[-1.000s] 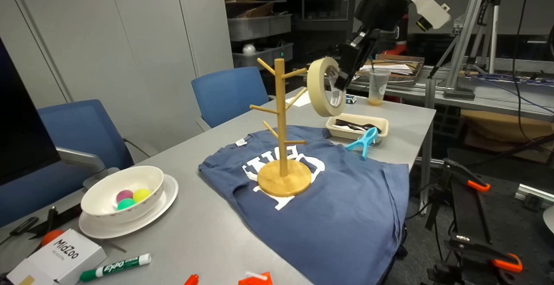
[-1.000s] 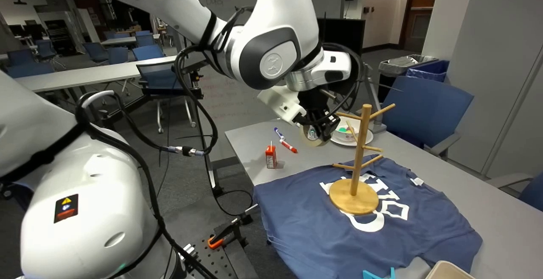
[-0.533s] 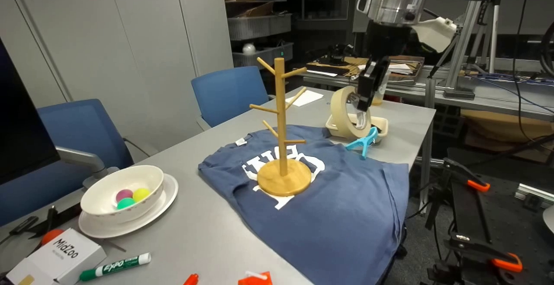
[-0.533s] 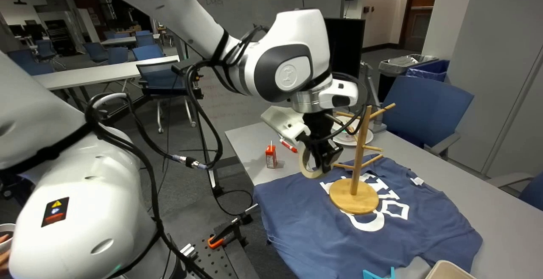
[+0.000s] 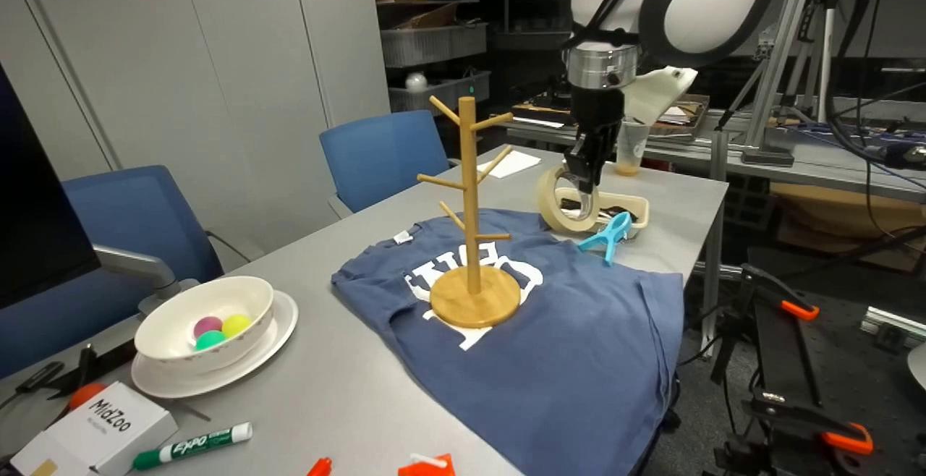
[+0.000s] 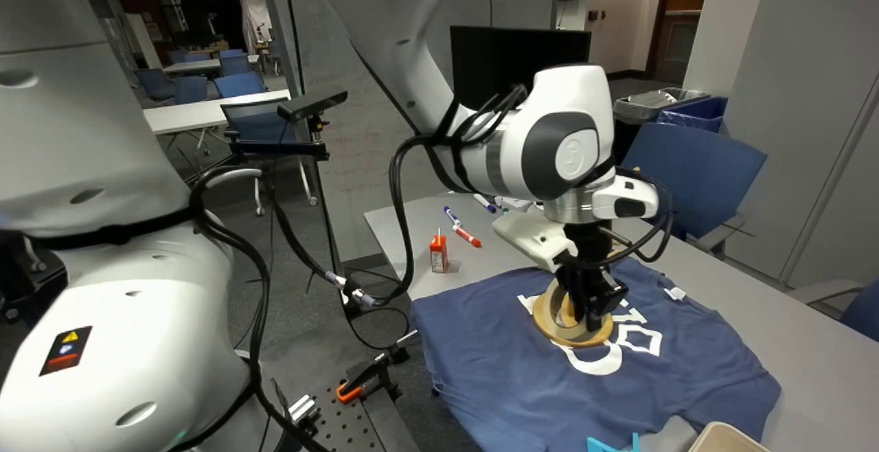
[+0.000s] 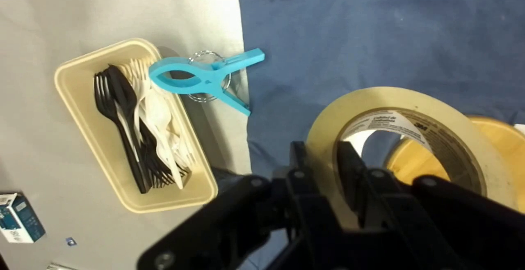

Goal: Remove the white tape from the wooden stand, place the blue clip on the wooden stand

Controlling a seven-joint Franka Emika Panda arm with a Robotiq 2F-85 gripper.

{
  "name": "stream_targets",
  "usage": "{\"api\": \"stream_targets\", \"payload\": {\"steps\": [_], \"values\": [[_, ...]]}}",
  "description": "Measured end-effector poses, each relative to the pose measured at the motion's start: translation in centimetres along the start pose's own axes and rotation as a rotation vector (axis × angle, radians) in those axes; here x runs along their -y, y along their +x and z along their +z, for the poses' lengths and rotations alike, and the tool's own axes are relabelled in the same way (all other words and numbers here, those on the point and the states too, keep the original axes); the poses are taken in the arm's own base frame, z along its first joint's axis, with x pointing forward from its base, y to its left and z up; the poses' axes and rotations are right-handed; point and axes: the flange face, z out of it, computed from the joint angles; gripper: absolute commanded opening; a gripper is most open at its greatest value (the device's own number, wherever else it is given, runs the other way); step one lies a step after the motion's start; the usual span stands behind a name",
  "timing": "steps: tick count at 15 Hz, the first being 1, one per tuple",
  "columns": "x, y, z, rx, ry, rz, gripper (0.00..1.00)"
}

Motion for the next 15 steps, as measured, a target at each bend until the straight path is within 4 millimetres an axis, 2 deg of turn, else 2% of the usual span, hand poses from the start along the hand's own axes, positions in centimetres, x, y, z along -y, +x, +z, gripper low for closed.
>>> {"api": "stream_targets", "payload": {"steps": [6, 12, 13, 14, 15], "values": [[-1.8, 3.8, 4.6, 0.047, -0.047, 0.024, 0.06], [-1.9, 5.2, 7.9, 0.112, -0.087, 0.022, 0.06], [-1.8, 5.3, 8.3, 0.123, -0.092, 0.019, 0.48], [-1.7, 5.3, 8.7, 0.134, -0.098, 0.014, 0.49], [-1.5, 5.3, 9.0, 0.145, -0.103, 0.010, 0.56]]}}
